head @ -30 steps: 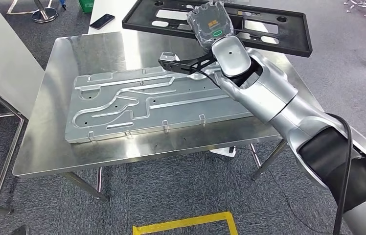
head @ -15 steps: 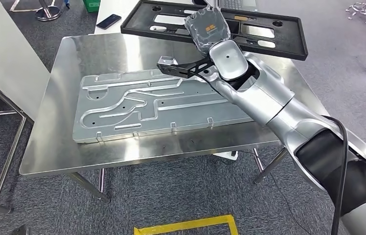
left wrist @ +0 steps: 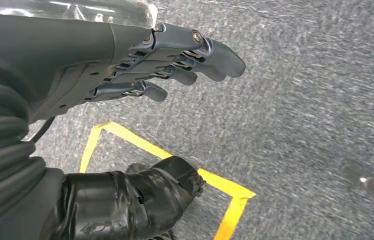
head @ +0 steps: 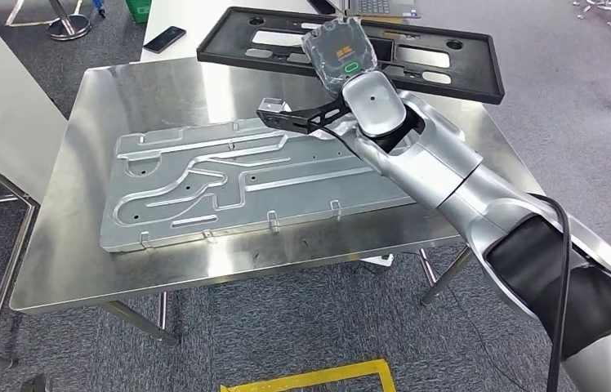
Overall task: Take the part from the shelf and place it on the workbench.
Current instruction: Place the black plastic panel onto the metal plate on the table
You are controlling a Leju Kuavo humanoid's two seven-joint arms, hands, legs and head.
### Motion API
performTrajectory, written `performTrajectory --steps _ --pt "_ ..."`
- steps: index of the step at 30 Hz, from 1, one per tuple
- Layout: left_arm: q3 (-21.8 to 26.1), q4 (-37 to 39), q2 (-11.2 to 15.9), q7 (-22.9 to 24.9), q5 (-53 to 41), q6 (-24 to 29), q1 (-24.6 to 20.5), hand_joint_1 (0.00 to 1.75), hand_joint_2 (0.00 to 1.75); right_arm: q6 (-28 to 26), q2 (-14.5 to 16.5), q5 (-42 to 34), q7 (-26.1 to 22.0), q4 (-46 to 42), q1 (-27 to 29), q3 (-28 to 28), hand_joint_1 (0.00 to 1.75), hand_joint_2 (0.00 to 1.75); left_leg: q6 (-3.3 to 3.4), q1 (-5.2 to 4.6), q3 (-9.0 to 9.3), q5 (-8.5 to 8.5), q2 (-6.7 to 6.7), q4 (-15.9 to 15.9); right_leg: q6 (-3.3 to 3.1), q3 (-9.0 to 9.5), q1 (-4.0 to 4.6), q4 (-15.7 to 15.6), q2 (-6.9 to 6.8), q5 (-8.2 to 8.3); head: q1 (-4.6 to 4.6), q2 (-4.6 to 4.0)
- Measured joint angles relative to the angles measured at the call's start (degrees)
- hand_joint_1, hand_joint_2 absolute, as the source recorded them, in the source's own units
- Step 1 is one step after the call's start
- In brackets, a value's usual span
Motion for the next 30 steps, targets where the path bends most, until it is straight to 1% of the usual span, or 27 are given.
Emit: performTrajectory --steps 1,2,3,5,6,7,8,9,10,11,12,13,14,15,16,17,18,19,21,22,23,25,26,27,28,29,30 --pt "0.0 0.0 0.0 0.0 0.0 0.0 -0.1 0.0 1.75 -0.3 0.3 0.0 -0.1 0.2 0.0 0.0 1.75 1.75 0.27 -0.15 1.48 0.94 -0.01 -3.1 0.21 0.21 0.05 0.0 0.04 -0.16 -0.01 0.0" --pt "0.0 0.0 0.0 0.0 0.0 0.0 -0.2 0.0 1.75 -0.5 0.6 0.1 -0.3 0.4 -0.1 0.0 1.75 1.75 0.48 -0.33 2.34 1.13 -0.03 -4.7 0.47 0.33 0.09 -0.1 0.06 -0.23 -0.01 0.0" --pt "0.0 0.0 0.0 0.0 0.0 0.0 -0.3 0.0 1.75 -0.7 0.8 0.1 -0.5 0.6 -0.1 0.0 1.75 1.75 0.62 -0.48 2.68 0.82 -0.05 -5.1 0.75 0.38 0.12 -0.3 0.07 -0.22 -0.01 0.0" --pt "0.0 0.0 0.0 0.0 0.0 0.1 -0.4 0.0 1.75 -0.8 1.1 0.1 -0.7 1.0 -0.1 0.1 1.75 1.75 1.07 -0.32 3.16 0.92 -0.02 -5.8 1.39 0.55 0.12 -0.5 -0.03 -0.35 0.04 0.0" --pt "0.0 0.0 0.0 0.1 0.0 0.1 -0.4 0.0 1.75 -1.0 1.2 0.1 -0.8 1.2 -0.1 0.1 1.75 1.75 1.36 -0.16 3.54 1.01 0.0 -6.2 1.64 0.37 0.15 0.1 -0.14 -0.83 0.1 0.0" --pt "0.0 0.0 0.0 0.1 0.0 0.1 -0.4 0.0 1.75 -1.1 1.3 0.1 -0.8 1.4 -0.2 0.1 1.75 1.75 1.65 -0.01 3.94 1.09 0.03 -6.7 1.82 -0.34 0.2 1.8 -0.24 -1.78 0.18 0.0" --pt "0.0 0.0 0.0 0.1 0.0 0.1 -0.4 0.0 1.75 -1.4 1.4 0.2 -0.9 1.6 -0.3 0.1 1.75 1.75 1.88 0.05 4.24 1.07 0.05 -6.9 1.92 -1.74 0.18 4.7 -0.34 -3.13 0.25 0.0" --pt "0.0 0.0 0.0 0.1 0.0 0.1 -0.4 0.0 1.75 -1.6 1.6 0.2 -1.0 1.8 -0.2 0.1 1.75 1.75 2.08 0.04 4.41 0.96 0.05 -6.9 2.0 -3.67 0.2 8.4 -0.36 -4.6 0.26 0.0" --pt "0.0 0.0 0.0 0.1 0.0 0.2 -0.5 0.0 1.75 -1.7 1.7 0.2 -1.2 2.0 -0.1 0.1 1.75 1.75 2.22 0.03 4.53 0.81 0.04 -6.8 2.08 -5.7 0.19 12.0 -0.37 -5.68 0.28 0.0" --pt "0.0 0.0 -0.1 0.2 0.0 0.2 -0.4 0.0 1.75 -1.8 1.9 0.1 -1.4 2.3 0.1 0.2 1.75 1.75 2.29 0.02 4.66 0.64 -0.01 -6.8 2.15 -7.19 0.17 14.3 -0.37 -5.92 0.27 0.0" --pt "0.0 0.0 -0.1 0.2 0.0 0.2 -0.4 0.0 1.75 -1.9 2.1 0.1 -1.5 2.6 0.3 0.2 1.75 1.75 2.3 0.02 4.8 0.44 -0.09 -6.7 2.17 -7.75 0.15 14.5 -0.39 -5.11 0.29 0.0" --pt "0.0 0.0 -0.1 0.2 -0.1 0.1 -0.4 0.0 1.75 -1.9 2.3 0.1 -1.5 2.8 0.5 0.2 1.75 1.75 2.22 0.03 4.95 0.19 -0.19 -6.5 2.12 -7.15 0.12 12.5 -0.41 -3.29 0.3 0.0" --pt "0.0 0.0 -0.2 0.2 -0.1 0.1 -0.4 0.0 1.75 -2.0 2.5 0.1 -1.5 3.0 0.5 0.2 1.75 1.75 2.08 0.04 5.1 -0.15 -0.27 -6.2 1.99 -5.66 0.11 8.7 -0.44 -0.96 0.3 0.0" --pt "0.0 0.0 -0.2 0.2 -0.1 0.1 -0.5 0.0 1.75 -2.1 2.7 0.1 -1.6 3.2 0.5 0.2 1.75 1.75 1.85 -0.04 5.14 -0.53 -0.33 -5.9 1.81 -3.91 0.18 5.1 -0.47 0.64 0.28 0.0" --pt "0.0 0.0 -0.2 0.3 -0.2 0.0 -0.5 0.0 1.75 -2.3 3.2 0.1 -1.7 3.3 0.5 0.3 1.75 1.75 1.6 -0.13 5.09 -0.89 -0.33 -5.5 1.6 -2.53 0.27 2.1 -0.46 1.64 0.21 0.01" --pt "0.0 0.0 -0.3 0.3 -0.2 0.0 -0.6 0.0 1.75 -2.6 3.6 0.1 -1.9 3.5 0.5 0.3 1.75 1.75 1.32 -0.2 5.0 -1.1 -0.32 -5.3 1.41 -1.72 0.4 0.4 -0.42 1.89 0.18 0.01" --pt "0.0 0.0 -0.3 0.4 -0.3 0.0 -0.6 0.0 1.75 -2.8 4.1 0.0 -2.2 3.7 0.6 0.3 1.75 1.75 1.06 -0.25 4.91 -1.2 -0.3 -5.3 1.19 -1.47 0.56 0.1 -0.36 1.53 0.14 0.01" --pt "0.0 0.0 -0.3 0.4 -0.4 -0.1 -0.6 0.0 1.75 -3.0 4.5 -0.1 -2.4 3.9 0.7 0.4 1.75 1.75 0.82 -0.23 4.92 -1.2 -0.29 -5.3 0.94 -1.5 0.6 -0.2 -0.29 1.55 0.14 0.01" --pt "0.0 0.0 -0.5 0.5 -0.6 -0.3 -0.7 0.0 1.75 -3.4 5.4 -0.2 -2.7 4.3 0.7 0.4 1.75 1.75 0.28 -0.13 4.71 -1.76 -0.26 -4.9 0.33 -1.17 0.42 -0.7 -0.29 1.62 0.1 0.0" --pt "0.0 0.0 -0.5 0.5 -0.7 -0.3 -0.8 0.0 1.75 -3.6 6.0 -0.2 -2.7 4.5 0.7 0.4 1.75 1.75 -0.02 -0.08 4.02 -2.61 -0.25 -3.4 0.03 -0.96 0.26 -1.0 -0.29 1.67 0.02 0.0" --pt "0.0 0.0 -0.5 0.5 -0.7 -0.4 -0.8 0.0 1.75 -3.8 6.5 -0.2 -2.7 4.7 0.7 0.4 1.75 1.75 -0.32 0.02 2.71 -3.9 -0.22 -0.8 -0.23 -0.74 0.15 -1.2 -0.28 1.65 -0.07 0.0" --pt "0.0 0.0 -0.6 0.5 -0.8 -0.4 -0.9 0.0 1.75 -4.0 7.4 -0.2 -2.8 5.0 0.7 0.5 1.75 1.75 -0.79 0.16 -1.22 -6.58 -0.21 6.6 -0.56 -0.48 0.16 -1.2 -0.23 1.45 -0.18 0.0" --pt "0.0 0.0 -0.6 0.5 -0.8 -0.4 -0.9 0.0 1.75 -4.0 7.7 -0.2 -2.9 5.2 0.8 0.6 1.75 1.75 -0.96 0.22 -2.93 -7.04 -0.2 9.2 -0.61 -0.33 0.18 -1.2 -0.21 1.31 -0.18 0.0" --pt "0.0 0.0 -0.7 0.5 -0.8 -0.4 -0.9 0.0 1.75 -4.0 7.9 -0.2 -2.9 5.4 0.8 0.7 1.75 1.75 -1.06 0.28 -3.75 -6.43 -0.19 9.9 -0.59 -0.15 0.18 -1.2 -0.2 1.16 -0.18 0.0" --pt "0.0 0.0 -0.7 0.5 -0.8 -0.4 -0.8 0.0 1.75 -4.0 8.1 -0.2 -2.9 5.6 0.8 0.7 1.75 1.75 -1.11 0.34 -3.42 -4.73 -0.18 8.3 -0.52 0.11 0.17 -1.2 -0.19 0.97 -0.17 0.0" --pt "0.0 0.0 -0.7 0.5 -0.8 -0.4 -0.8 0.0 1.75 -4.0 8.3 -0.2 -2.9 5.8 0.8 0.7 1.75 1.75 -1.09 0.39 -2.03 -2.33 -0.16 4.8 -0.4 0.43 0.15 -1.2 -0.19 0.76 -0.18 0.0" --pt "0.0 0.0 -0.7 0.5 -0.8 -0.4 -0.8 0.0 1.75 -4.1 8.4 -0.2 -2.9 5.9 0.8 0.7 1.75 1.75 -1.0 0.41 -0.23 -0.36 -0.16 0.7 -0.23 0.73 0.15 -1.2 -0.19 0.56 -0.16 0.0"
